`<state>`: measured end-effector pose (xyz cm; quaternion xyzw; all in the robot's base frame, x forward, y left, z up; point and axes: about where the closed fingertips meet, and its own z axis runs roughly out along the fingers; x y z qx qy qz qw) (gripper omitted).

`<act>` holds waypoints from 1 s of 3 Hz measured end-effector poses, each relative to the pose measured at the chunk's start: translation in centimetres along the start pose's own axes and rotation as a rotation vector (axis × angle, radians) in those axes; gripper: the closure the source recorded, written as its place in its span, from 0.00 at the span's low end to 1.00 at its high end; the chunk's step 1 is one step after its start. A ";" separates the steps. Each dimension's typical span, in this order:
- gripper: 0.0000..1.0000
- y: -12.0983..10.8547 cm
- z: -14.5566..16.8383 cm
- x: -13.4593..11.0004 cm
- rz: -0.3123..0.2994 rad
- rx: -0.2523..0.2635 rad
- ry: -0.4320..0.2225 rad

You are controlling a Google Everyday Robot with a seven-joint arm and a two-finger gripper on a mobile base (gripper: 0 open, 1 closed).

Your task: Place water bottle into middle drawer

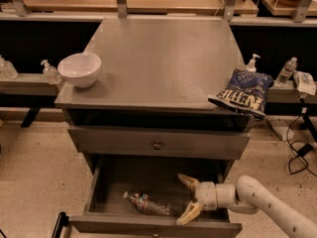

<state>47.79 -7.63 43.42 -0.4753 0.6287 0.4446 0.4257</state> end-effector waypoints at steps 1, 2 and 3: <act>0.00 0.6 0.1 -1.3 0.001 -0.028 -0.036; 0.00 1.6 -0.3 -3.6 -0.013 -0.059 -0.069; 0.00 1.8 -0.3 -3.9 -0.015 -0.063 -0.073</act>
Offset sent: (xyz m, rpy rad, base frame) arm -0.0161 0.0060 0.0684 0.1143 -0.0296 0.0740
